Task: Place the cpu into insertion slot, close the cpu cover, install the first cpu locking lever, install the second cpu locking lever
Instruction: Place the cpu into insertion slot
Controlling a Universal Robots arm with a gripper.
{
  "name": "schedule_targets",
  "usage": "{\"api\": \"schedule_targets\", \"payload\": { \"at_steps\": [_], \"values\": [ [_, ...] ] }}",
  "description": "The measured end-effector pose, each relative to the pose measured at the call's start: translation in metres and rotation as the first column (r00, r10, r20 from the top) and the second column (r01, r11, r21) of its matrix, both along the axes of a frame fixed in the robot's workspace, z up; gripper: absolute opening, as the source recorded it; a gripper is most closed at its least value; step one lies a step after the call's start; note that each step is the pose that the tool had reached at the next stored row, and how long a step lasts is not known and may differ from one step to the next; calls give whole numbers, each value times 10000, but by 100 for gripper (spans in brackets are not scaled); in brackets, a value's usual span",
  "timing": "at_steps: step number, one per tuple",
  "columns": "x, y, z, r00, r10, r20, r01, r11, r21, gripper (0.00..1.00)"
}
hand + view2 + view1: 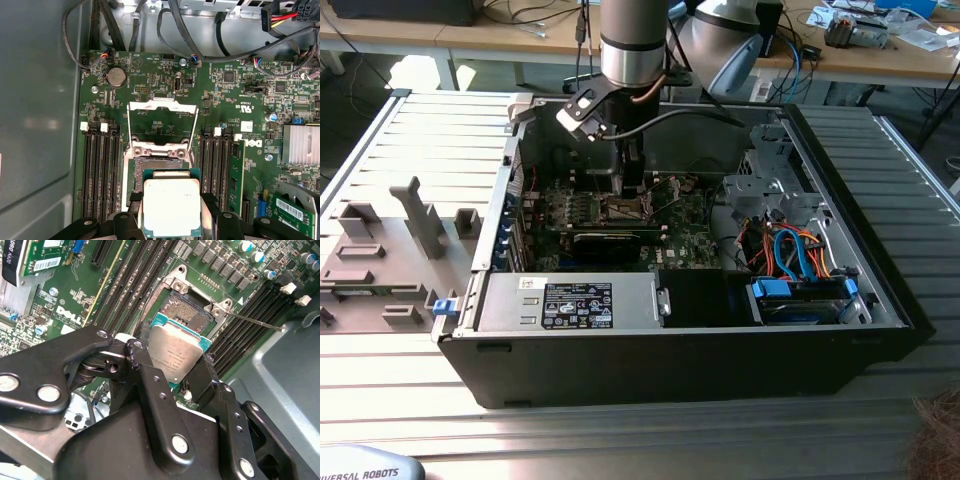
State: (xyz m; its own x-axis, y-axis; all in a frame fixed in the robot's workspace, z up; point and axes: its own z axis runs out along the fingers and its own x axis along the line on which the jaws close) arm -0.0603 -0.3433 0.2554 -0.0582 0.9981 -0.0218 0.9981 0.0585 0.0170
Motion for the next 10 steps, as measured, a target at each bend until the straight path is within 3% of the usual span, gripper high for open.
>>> {"api": "schedule_targets", "payload": {
  "at_steps": [10],
  "values": [
    [0,0,-21,10000,0,0,0,10000,0,54]
  ]
}}
